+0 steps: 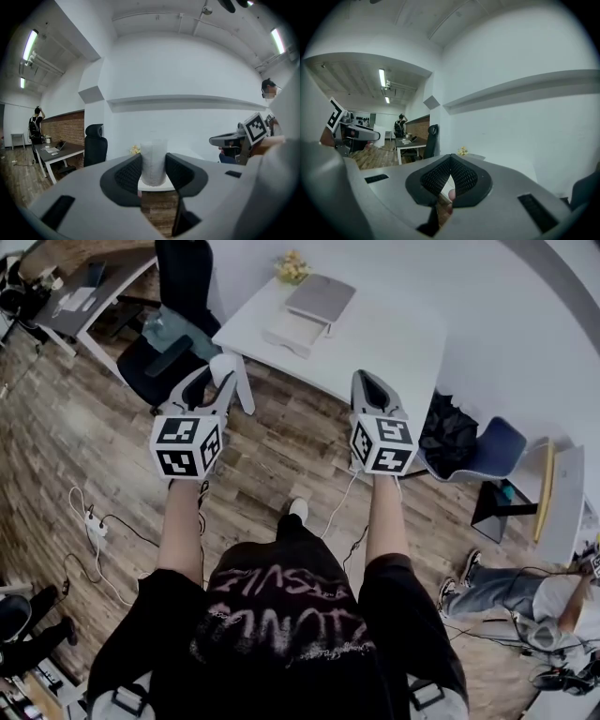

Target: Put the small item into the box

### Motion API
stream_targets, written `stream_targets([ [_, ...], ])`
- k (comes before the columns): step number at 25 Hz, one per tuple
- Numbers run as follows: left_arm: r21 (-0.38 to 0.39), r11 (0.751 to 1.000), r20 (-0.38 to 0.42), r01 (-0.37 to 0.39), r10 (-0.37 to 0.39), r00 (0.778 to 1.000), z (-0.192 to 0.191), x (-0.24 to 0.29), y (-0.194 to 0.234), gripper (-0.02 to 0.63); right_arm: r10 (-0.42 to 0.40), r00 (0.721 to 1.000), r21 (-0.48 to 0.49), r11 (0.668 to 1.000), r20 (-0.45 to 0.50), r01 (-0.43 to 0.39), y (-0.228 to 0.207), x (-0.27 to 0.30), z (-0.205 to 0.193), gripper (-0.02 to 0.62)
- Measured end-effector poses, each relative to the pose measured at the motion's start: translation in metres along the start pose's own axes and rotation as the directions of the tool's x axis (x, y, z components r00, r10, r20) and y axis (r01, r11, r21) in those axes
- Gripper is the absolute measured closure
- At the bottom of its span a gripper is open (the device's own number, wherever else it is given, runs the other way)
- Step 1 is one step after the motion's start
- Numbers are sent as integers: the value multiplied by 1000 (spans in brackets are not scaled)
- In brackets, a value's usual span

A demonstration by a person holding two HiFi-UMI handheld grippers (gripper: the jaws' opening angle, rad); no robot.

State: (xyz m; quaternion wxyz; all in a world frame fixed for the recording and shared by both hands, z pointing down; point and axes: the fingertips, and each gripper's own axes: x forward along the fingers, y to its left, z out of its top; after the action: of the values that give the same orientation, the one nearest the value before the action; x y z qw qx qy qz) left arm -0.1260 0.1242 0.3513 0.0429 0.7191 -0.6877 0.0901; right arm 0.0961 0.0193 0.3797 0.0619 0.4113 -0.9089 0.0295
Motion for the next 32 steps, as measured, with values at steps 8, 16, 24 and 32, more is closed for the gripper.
stream_targets([
  [8, 8, 1000, -20, -3, 3, 1000, 11, 66, 2, 443, 0, 1000, 1, 1000, 8, 0, -45, 51, 11, 586],
  [16, 27, 999, -21, -20, 21, 1000, 25, 119, 2, 445, 34, 999, 7, 999, 7, -34, -79, 96, 15, 586],
  [24, 30, 999, -37, -41, 42, 998, 24, 142, 9, 443, 61, 998, -2, 998, 14, -61, -88, 123, 17, 584],
  [32, 31, 999, -34, -28, 29, 999, 28, 163, 15, 443, 53, 998, 0, 999, 15, -53, -98, 141, 20, 586],
])
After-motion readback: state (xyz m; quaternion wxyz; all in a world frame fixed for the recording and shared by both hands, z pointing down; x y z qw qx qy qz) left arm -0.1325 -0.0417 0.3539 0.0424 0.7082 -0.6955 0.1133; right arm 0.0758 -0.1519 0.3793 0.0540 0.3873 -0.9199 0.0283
